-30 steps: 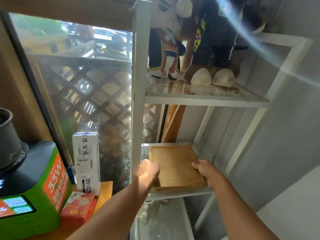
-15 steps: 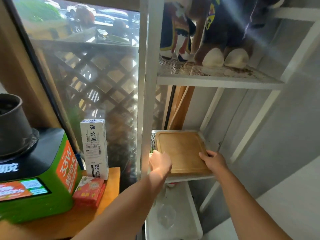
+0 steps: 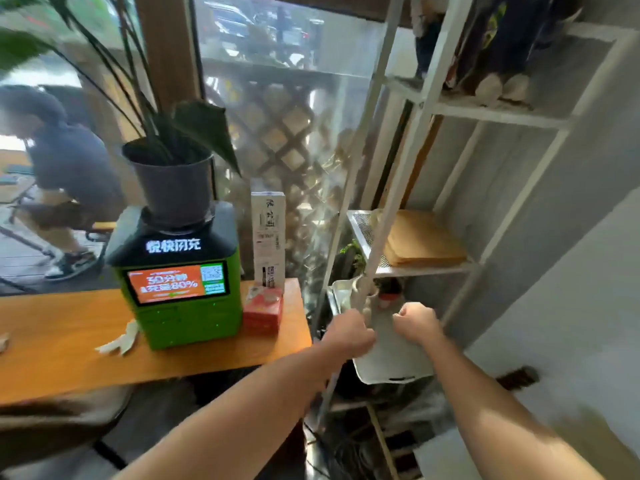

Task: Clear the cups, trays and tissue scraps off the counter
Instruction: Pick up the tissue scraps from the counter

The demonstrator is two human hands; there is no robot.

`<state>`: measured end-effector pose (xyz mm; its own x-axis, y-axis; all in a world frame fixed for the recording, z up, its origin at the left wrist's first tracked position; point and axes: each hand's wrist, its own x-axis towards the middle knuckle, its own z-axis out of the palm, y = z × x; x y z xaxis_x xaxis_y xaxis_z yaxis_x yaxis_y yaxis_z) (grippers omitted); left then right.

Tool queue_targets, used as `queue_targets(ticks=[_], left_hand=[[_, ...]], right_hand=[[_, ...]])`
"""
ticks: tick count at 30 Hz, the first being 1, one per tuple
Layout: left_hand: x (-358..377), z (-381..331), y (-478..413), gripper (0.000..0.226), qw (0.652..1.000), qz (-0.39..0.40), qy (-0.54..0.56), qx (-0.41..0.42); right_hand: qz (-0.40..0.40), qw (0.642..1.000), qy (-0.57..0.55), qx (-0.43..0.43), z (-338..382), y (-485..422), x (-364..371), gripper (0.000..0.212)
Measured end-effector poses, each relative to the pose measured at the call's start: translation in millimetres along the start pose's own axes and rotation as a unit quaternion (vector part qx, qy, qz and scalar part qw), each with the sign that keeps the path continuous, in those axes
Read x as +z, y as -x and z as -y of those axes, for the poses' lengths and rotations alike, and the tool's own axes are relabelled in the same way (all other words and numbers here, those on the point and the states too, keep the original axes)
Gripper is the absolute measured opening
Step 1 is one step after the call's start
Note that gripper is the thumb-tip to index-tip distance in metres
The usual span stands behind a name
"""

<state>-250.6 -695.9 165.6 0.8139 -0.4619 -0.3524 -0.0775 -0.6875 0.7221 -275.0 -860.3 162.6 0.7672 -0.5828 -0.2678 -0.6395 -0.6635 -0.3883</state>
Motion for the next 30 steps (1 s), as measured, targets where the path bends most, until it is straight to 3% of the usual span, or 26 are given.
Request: queue_targets(ticks=[4,12,16,21,30], left_hand=[[-52,114,72,0.031,0.997,-0.045,-0.064,-0.028],[-161,304,227,0.028,0.977,-0.107,-0.063,-0.171],[-204,356,283,0.019,0.962,-0.165,-0.036,-0.213],[-234,393,313,0.006,0.949,-0.202,-0.007,-0.241],[-293,449,289,0.014,0.951,-0.205,0.020,-0.232]], right_hand=[[0.084,0.992,0.072,-0.062,63,88,92,0.024],[0.200,0.962,0.065,-0.172,193,255,241,0.016],[0.236,0.943,0.075,-0.222,254,296,274,0.019],[0.216,0.934,0.111,-0.262,314,312,293,0.022],[0.220,0.926,0.163,-0.260,401,305,337,0.031]])
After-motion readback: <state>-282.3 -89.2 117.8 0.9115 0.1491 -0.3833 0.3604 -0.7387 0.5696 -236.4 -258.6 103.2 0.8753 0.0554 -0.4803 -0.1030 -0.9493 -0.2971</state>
